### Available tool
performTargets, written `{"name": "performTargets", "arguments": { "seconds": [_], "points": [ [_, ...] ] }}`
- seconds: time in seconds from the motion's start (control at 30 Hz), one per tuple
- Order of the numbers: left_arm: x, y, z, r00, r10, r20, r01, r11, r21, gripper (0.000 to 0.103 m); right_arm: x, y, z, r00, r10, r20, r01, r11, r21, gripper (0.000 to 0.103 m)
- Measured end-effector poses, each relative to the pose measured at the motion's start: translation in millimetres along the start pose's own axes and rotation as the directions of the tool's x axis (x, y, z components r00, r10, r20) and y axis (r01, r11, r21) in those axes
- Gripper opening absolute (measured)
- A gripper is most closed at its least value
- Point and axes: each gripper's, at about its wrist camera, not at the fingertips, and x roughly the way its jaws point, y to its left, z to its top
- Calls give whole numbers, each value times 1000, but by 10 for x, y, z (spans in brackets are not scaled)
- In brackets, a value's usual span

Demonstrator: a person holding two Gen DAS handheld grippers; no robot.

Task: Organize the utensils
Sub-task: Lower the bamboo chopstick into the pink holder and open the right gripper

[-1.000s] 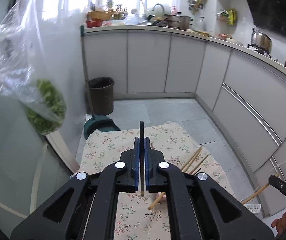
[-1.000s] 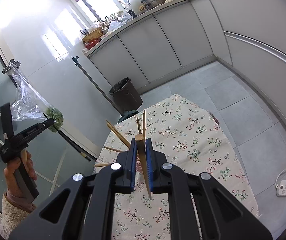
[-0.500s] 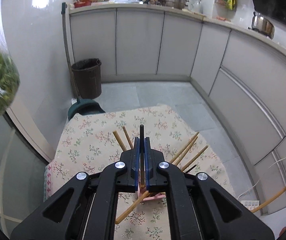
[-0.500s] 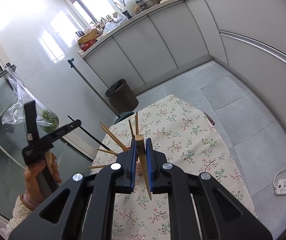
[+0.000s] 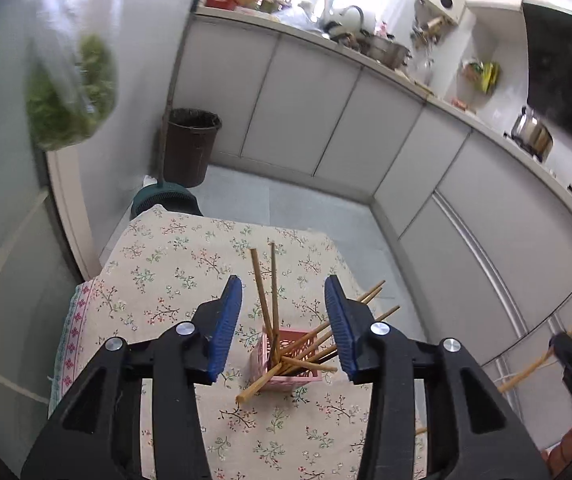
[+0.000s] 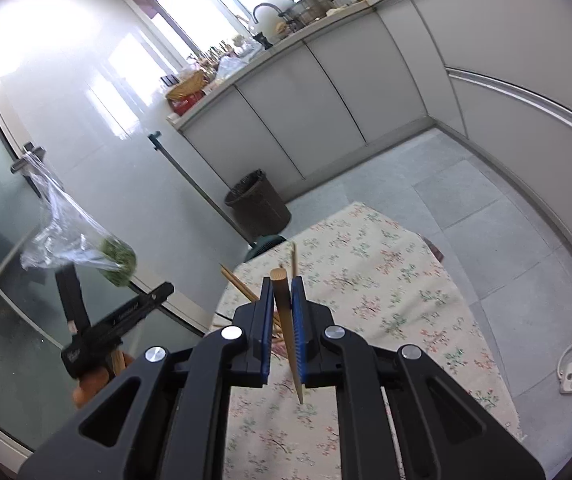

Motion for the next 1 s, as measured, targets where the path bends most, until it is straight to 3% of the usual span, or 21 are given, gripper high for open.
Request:
{"name": "performTargets", "arguments": {
  "seconds": [0.2, 0.37, 0.5, 0.63, 0.73, 0.77, 0.8, 0.87, 0.93, 1.0],
  "points": [
    [-50, 174, -75, 994, 104, 21, -105, 995, 2, 41, 13, 553, 464, 993, 41, 110, -32, 996, -85, 10],
    [1, 397, -69, 995, 100, -4, -100, 994, -38, 40, 387, 840, 627, 987, 15, 159, 7, 990, -139, 10],
    [28, 439, -78, 991, 132, -2, -132, 991, -7, 40, 854, 844, 524, 990, -10, 140, 33, 986, -163, 10],
    [33, 453, -101, 985, 171, 13, -171, 985, 37, 41, 1369, 638, 201, 994, -67, 91, 81, 983, -163, 10],
    [-21, 452, -142, 985, 165, 40, -167, 985, 32, 47, 1694, 446, -70, 994, -92, 59, 101, 980, -169, 12],
    [-63, 428, -163, 981, 184, 67, -187, 981, 46, 59, 1773, 357, -146, 993, -112, 35, 116, 982, -151, 18],
    [-148, 353, -187, 968, 221, 122, -231, 970, 74, 77, 1767, 277, -189, 993, -114, 25, 116, 986, -120, 27],
    [-300, 239, -222, 942, 261, 213, -286, 953, 98, 95, 1604, 240, -207, 992, -114, 61, 119, 989, -88, 37],
    [-519, 90, -264, 908, 278, 313, -323, 940, 105, 96, 1310, 306, -196, 982, -136, 133, 152, 982, -115, 48],
    [-653, 2, -287, 889, 284, 360, -336, 938, 88, 96, 973, 425, -239, 962, -179, 205, 215, 962, -167, 68]
  ]
}}
